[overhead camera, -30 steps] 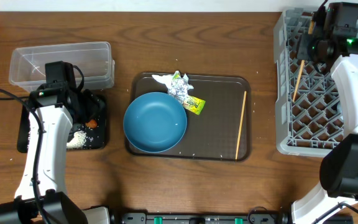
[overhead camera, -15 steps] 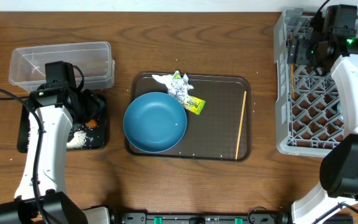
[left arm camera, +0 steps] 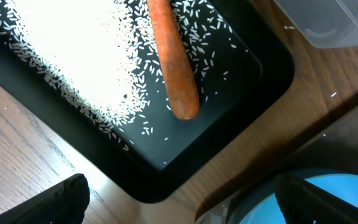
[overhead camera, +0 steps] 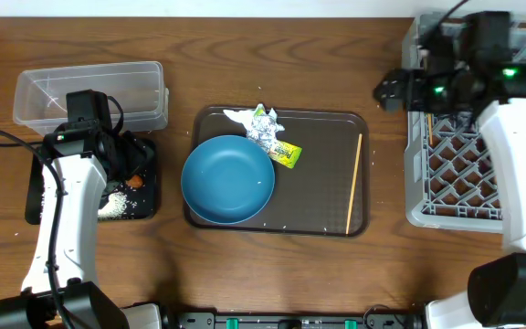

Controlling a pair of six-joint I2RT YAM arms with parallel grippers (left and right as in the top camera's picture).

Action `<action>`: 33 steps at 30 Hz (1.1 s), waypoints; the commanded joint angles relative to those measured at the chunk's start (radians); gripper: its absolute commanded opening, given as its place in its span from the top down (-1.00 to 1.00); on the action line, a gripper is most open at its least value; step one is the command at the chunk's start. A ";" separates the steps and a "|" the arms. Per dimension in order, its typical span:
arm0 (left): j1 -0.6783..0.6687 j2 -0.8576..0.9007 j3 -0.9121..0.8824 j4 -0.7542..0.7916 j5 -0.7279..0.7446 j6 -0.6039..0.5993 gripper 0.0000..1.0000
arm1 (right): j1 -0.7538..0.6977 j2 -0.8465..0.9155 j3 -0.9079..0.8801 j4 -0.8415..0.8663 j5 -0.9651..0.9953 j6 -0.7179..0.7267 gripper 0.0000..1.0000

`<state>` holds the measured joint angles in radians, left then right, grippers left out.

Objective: Sort waste into correct bins and load items into the dishwasher rack
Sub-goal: 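Move the right gripper back over the remaining chopstick on the tray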

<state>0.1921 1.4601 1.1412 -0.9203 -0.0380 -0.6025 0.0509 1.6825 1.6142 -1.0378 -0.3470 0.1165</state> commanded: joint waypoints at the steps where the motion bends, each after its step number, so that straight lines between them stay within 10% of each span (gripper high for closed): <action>1: 0.004 -0.014 0.008 -0.006 -0.023 -0.008 -0.96 | 0.088 0.008 -0.090 0.012 0.096 0.150 -0.98; 33: 0.004 -0.014 0.008 -0.006 -0.023 -0.008 -0.96 | 0.389 0.009 -0.335 0.308 0.063 0.227 -0.98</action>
<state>0.1921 1.4593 1.1412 -0.9207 -0.0380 -0.6025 0.4232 1.6932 1.2816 -0.7280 -0.2550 0.3328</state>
